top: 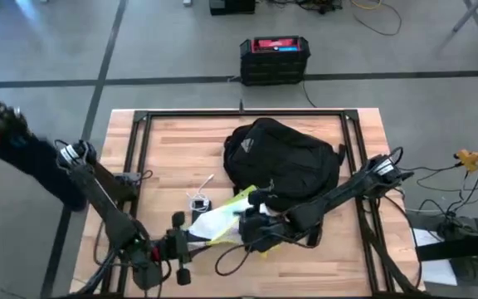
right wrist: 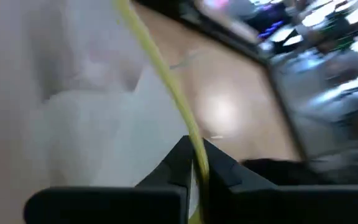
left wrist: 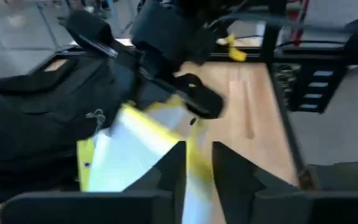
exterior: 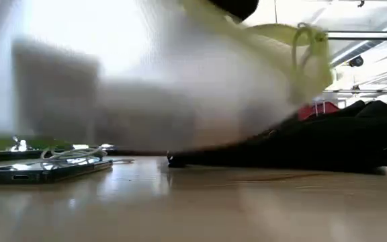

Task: Unpack backpack
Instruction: Remove the black charger adapter from the yellow green zip bag

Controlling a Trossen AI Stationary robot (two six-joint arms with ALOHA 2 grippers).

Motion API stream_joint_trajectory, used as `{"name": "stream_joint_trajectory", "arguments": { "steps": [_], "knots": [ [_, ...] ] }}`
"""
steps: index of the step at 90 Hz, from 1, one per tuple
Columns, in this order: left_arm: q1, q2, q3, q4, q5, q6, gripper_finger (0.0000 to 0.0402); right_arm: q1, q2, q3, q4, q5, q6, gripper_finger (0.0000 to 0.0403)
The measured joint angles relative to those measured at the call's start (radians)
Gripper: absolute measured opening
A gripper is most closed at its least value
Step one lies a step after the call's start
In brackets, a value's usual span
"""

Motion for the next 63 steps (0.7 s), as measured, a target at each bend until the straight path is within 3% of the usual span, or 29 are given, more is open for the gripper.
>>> {"name": "stream_joint_trajectory", "arguments": {
  "steps": [26, 63],
  "knots": [
    [0.041, -0.009, 0.018, -0.021, -0.038, -0.038, 0.0166, -0.027, -0.001, 0.008, 0.0, -0.015, -0.102, 0.0],
    [0.244, 0.146, 0.013, 0.09, 0.004, -0.097, 0.0204, -0.063, -0.002, 0.008, -0.002, -0.061, -0.055, 0.0]
  ]
}}
